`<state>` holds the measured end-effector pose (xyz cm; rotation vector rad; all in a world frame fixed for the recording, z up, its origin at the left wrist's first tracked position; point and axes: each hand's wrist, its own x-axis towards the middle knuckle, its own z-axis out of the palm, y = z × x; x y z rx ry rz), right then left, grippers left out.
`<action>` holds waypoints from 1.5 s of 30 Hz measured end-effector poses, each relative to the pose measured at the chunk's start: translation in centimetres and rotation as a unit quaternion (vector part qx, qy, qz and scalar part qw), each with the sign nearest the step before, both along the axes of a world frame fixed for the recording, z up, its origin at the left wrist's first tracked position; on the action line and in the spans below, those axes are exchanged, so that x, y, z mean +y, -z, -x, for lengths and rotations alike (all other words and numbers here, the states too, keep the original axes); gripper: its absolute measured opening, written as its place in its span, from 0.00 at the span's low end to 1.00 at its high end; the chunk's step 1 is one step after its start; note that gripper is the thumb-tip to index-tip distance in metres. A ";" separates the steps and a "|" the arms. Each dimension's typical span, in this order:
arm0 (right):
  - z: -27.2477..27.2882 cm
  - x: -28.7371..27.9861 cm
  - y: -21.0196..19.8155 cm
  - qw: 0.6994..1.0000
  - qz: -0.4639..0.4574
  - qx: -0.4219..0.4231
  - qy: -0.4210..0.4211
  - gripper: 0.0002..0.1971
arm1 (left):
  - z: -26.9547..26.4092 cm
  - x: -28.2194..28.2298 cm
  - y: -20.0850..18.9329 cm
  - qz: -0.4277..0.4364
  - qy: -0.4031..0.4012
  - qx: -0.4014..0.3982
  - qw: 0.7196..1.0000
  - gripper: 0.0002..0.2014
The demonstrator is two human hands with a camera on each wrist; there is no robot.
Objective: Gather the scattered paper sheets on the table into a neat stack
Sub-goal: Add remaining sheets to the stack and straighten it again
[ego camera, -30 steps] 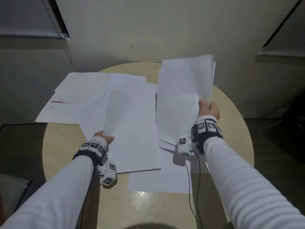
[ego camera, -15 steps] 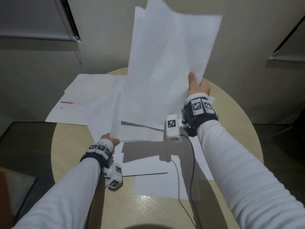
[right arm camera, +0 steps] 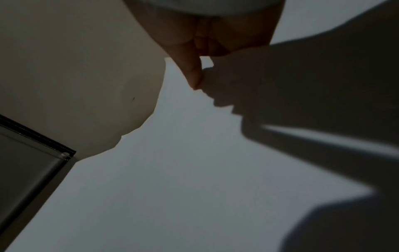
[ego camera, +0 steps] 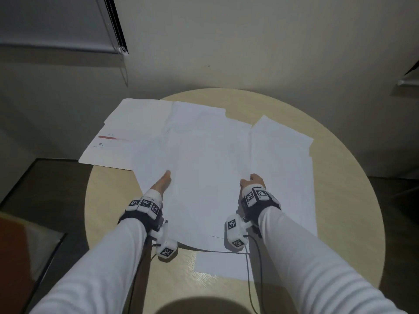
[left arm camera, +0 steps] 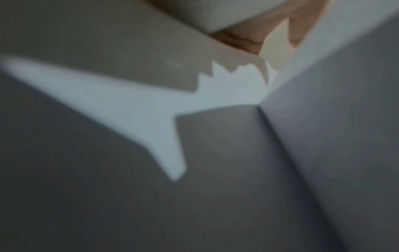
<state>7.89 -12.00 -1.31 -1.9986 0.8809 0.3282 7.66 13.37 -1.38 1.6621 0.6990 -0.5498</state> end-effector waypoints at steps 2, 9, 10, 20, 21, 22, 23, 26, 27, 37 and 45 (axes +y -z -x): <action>0.2 0.2 -0.6 1.000 0.011 0.005 -0.008 0.04 | 0.2 -0.4 -0.8 0.000 0.067 0.009 0.998 0.26; 1.3 0.0 -2.0 0.997 -0.056 -0.048 0.034 0.09 | 0.3 -0.3 -2.6 -0.036 0.096 -0.119 0.988 0.32; 1.4 -0.4 -2.5 0.992 -0.090 -0.072 0.047 0.13 | 0.0 -0.3 -3.2 0.004 0.082 -0.141 0.987 0.37; 0.0 -2.5 -12.0 0.937 -0.205 -0.263 0.103 0.11 | -3.0 -4.1 -11.4 0.098 0.059 -0.296 0.948 0.20; 0.1 -2.2 -13.2 0.935 -0.176 -0.290 0.101 0.10 | -3.3 -4.5 -11.8 0.084 0.056 -0.312 0.945 0.20; 0.2 -2.2 -13.7 0.934 -0.154 -0.309 0.087 0.15 | -3.5 -4.7 -12.0 0.082 0.053 -0.322 0.942 0.17; 0.5 -2.2 -14.2 0.931 -0.139 -0.327 0.079 0.20 | -3.8 -4.8 -11.9 0.082 0.050 -0.329 0.939 0.13; 0.8 -2.6 -13.5 0.923 -0.154 -0.349 0.057 0.14 | -3.6 -4.7 -11.3 0.062 0.054 -0.322 0.943 0.13; 1.0 -2.5 -13.3 0.921 -0.156 -0.354 0.050 0.11 | -3.5 -4.6 -11.1 0.057 0.064 -0.325 0.942 0.19; 1.0 -1.2 -10.1 0.917 -0.146 -0.370 0.025 0.34 | -2.2 -5.7 -10.4 0.080 0.024 -0.303 0.949 0.27; 0.4 -1.3 -9.8 0.913 -0.149 -0.379 0.021 0.36 | -1.5 -5.4 -11.6 0.047 0.061 -0.322 0.944 0.26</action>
